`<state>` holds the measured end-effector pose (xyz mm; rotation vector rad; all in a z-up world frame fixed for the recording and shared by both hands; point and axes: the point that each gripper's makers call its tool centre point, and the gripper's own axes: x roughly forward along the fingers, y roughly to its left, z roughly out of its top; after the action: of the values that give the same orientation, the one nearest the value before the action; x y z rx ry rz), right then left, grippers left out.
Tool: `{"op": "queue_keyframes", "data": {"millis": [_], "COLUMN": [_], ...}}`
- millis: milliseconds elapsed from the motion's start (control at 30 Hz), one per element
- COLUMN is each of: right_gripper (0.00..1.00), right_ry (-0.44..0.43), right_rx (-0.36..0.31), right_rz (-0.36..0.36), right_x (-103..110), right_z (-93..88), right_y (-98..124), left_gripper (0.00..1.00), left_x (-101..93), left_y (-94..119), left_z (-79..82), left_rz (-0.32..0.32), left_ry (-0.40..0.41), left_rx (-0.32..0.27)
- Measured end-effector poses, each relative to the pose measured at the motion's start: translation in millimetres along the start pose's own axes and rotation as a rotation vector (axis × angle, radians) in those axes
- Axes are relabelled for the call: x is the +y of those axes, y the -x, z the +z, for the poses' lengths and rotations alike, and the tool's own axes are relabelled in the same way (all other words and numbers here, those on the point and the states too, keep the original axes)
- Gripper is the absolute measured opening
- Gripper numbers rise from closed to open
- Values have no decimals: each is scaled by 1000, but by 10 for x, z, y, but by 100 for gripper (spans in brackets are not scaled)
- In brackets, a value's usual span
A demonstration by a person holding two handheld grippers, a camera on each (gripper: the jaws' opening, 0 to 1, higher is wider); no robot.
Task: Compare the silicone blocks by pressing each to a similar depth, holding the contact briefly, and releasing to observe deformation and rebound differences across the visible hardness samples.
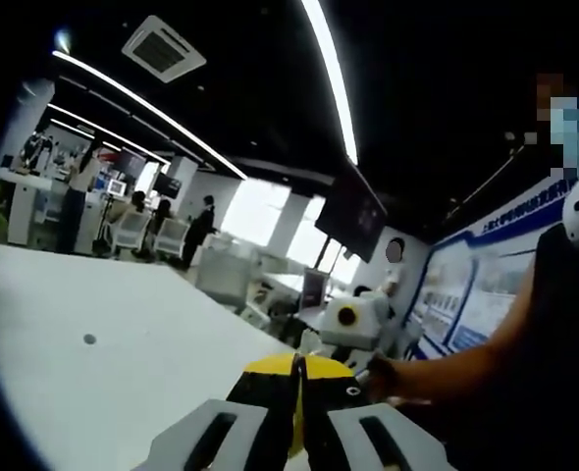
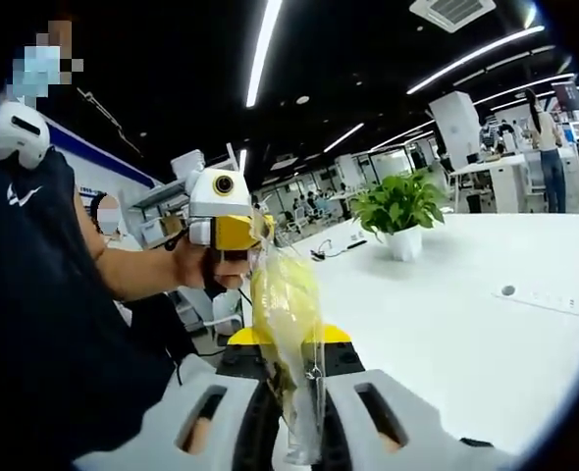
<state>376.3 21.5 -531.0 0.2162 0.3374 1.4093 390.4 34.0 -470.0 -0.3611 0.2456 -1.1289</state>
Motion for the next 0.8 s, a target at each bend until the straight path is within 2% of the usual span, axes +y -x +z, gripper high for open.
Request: {"op": "queue_keyframes", "data": {"millis": [300, 400, 533, 667, 733, 800], "right_gripper": [0, 0, 0, 0, 2, 4], "right_ry": [0, -7, -4, -28, -5, -40], "right_rx": [-9, 10, 25, 18, 1, 2], "right_rz": [-3, 6, 11, 14, -5, 7], "right_x": [-14, -1, -5, 2, -10, 7], "right_z": [22, -3, -38, -36, -27, -34], "right_y": [-4, 0, -5, -8, -27, -45], "left_gripper": [0, 0, 0, 0, 0, 0], "left_x": [3, -8, 17, 15, 14, 37], "left_y": [-1, -1, 13, 9, 26, 32], "left_z": [24, -5, -29, -29, -18, -13], "left_rz": [3, 6, 12, 17, 15, 29], "left_ry": [18, -50, -24, -3, -3, 4], "left_rx": [-6, 6, 22, 22, 20, 24]}}
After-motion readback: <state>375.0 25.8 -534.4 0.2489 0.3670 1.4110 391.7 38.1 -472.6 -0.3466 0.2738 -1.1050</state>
